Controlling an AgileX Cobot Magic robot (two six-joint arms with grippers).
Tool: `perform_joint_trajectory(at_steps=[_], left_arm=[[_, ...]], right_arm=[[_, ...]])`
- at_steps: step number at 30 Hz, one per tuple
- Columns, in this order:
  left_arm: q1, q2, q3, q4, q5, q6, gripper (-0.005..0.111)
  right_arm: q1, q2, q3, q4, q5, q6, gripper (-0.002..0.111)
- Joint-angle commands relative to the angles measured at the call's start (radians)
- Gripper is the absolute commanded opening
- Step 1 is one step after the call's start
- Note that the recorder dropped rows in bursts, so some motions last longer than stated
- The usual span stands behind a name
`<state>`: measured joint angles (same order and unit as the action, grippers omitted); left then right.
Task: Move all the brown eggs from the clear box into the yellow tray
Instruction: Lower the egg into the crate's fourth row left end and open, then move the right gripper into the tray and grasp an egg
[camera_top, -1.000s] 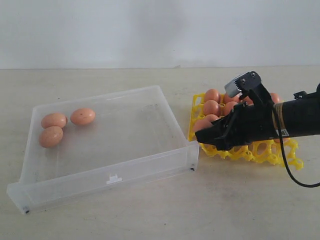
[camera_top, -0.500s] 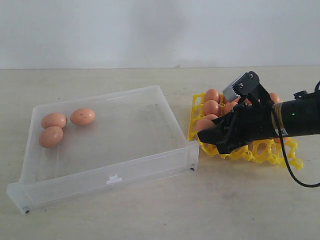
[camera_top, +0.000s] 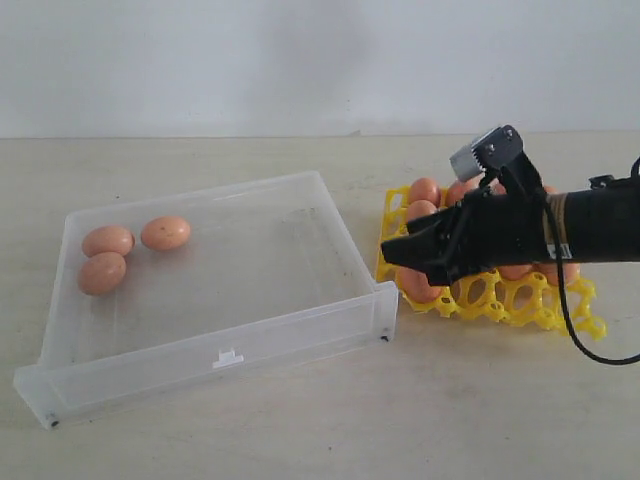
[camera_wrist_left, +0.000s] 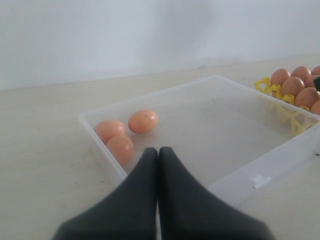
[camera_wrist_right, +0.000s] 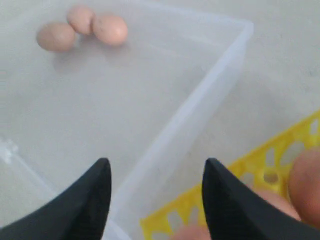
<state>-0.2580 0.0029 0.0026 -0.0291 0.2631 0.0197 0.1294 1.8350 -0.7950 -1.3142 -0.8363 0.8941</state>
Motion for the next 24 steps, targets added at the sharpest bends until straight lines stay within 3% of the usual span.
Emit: perform_joint_trajectory(at_steps=[1, 3, 5, 8, 12, 16, 18, 21, 24], left_arm=[[0.0, -0.003, -0.003, -0.008, -0.008, 0.001, -0.004], [0.0, -0.003, -0.003, -0.008, -0.008, 0.001, -0.004], [0.0, -0.003, -0.003, -0.008, -0.008, 0.001, -0.004], [0.0, -0.003, -0.003, -0.008, -0.008, 0.001, -0.004], [0.0, -0.003, -0.003, -0.008, -0.008, 0.001, -0.004], [0.0, -0.003, -0.003, -0.008, -0.008, 0.001, -0.004], [0.0, -0.003, -0.003, -0.008, -0.008, 0.001, -0.004], [0.0, -0.003, -0.003, -0.008, -0.008, 0.001, -0.004], [0.0, -0.003, -0.003, -0.008, -0.008, 0.001, -0.004]], right_arm=[[0.057, -0.05, -0.067, 0.266, -0.211, -0.04, 0.023], [0.13, -0.045, -0.125, 0.394, -0.254, -0.085, 0.001], [0.21, -0.034, -0.195, 0.477, -0.217, -0.145, 0.0], [0.385, 0.023, -0.336, 0.549, -0.013, -0.33, 0.0], [0.567, 0.224, -0.616, 0.57, 0.484, -0.666, 0.0], [0.672, 0.418, -0.96, 0.606, 1.196, -0.614, 0.0], [0.713, 0.478, -1.109, 0.739, 1.44, -0.858, 0.0], [0.736, 0.515, -1.256, 1.068, 1.549, -1.381, 0.0], [0.731, 0.543, -1.368, 1.361, 1.554, -1.557, 0.0]])
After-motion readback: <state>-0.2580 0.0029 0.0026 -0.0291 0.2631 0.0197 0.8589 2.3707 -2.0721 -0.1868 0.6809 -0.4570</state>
